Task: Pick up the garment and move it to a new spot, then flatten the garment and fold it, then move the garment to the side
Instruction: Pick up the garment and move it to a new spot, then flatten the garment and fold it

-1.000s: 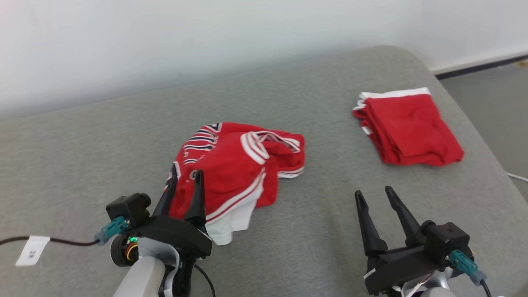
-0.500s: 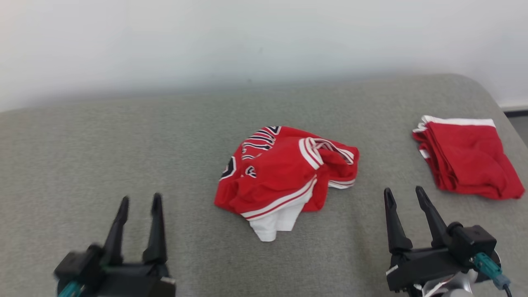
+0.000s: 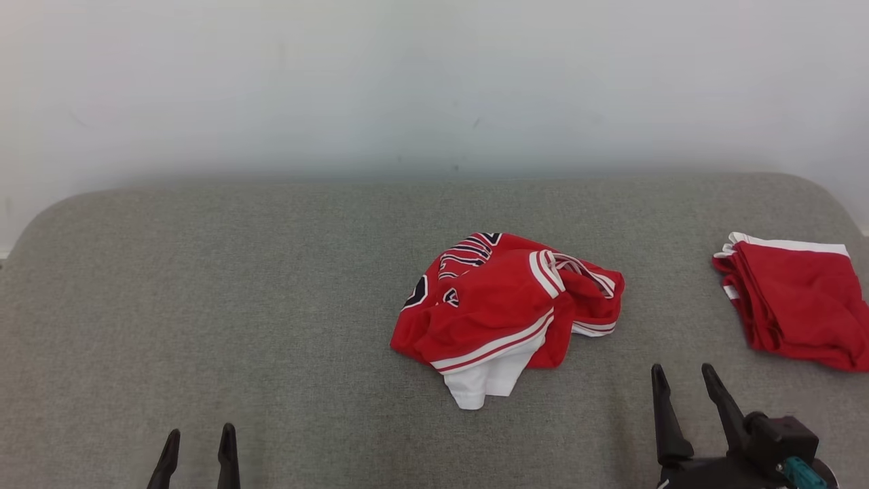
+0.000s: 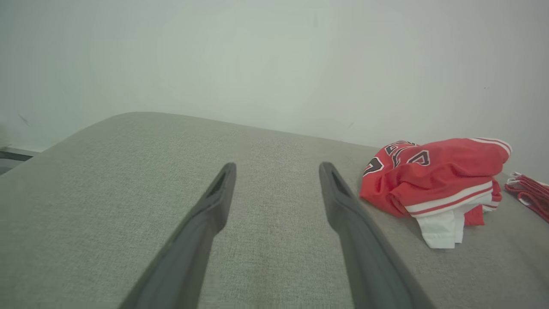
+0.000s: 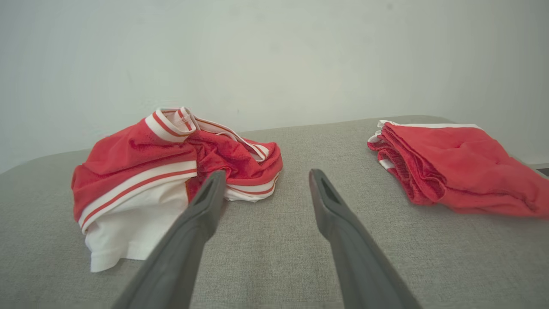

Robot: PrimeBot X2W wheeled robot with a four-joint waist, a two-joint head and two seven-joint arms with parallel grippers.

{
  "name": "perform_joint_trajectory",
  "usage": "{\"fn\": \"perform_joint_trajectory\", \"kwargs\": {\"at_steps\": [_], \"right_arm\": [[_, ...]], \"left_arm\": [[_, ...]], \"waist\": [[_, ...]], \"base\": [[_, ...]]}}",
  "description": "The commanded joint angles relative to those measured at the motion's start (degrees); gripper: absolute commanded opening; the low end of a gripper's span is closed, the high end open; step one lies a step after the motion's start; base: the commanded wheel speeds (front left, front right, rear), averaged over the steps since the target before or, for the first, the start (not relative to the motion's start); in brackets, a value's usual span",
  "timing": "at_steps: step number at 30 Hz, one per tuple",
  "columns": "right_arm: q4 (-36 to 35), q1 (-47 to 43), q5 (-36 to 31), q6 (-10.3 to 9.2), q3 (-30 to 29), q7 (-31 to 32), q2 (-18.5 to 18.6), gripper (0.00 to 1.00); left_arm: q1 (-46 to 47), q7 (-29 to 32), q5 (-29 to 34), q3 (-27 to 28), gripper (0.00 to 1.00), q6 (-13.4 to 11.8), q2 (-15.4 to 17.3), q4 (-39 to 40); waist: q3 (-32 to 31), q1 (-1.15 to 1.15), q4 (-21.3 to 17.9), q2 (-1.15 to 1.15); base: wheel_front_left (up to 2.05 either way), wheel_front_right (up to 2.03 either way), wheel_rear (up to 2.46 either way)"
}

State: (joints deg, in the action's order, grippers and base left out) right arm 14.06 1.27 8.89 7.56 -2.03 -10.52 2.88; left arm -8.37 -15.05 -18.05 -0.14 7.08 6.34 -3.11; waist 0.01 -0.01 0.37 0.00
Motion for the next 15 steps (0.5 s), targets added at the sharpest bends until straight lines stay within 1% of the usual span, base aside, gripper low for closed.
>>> {"fn": "perform_joint_trajectory", "kwargs": {"at_steps": [1,8,15], "right_arm": [[0.35,-0.66,-0.64,-0.14,-0.19,-0.4,0.0,1.0],[1.3,-0.59,-0.19,-0.14,0.34,-0.7,0.0,1.0],[1.51,-0.06,0.17,-0.14,1.08,-0.55,0.01,1.0]], "left_arm": [[-0.71,-0.17,0.34,0.25,1.0,0.2,-0.07,0.01],[-1.4,-0.18,1.0,1.47,1.0,0.44,-0.96,0.43],[-0.62,-0.18,1.02,1.0,1.0,0.36,-1.12,0.7]], "waist": [[-0.19,0.01,0.23,0.0],[0.0,0.01,-0.37,0.0],[0.33,0.01,-0.86,0.0]], "base": [[0.0,0.0,0.0],[0.0,0.0,0.0],[0.0,0.0,0.0]]}}
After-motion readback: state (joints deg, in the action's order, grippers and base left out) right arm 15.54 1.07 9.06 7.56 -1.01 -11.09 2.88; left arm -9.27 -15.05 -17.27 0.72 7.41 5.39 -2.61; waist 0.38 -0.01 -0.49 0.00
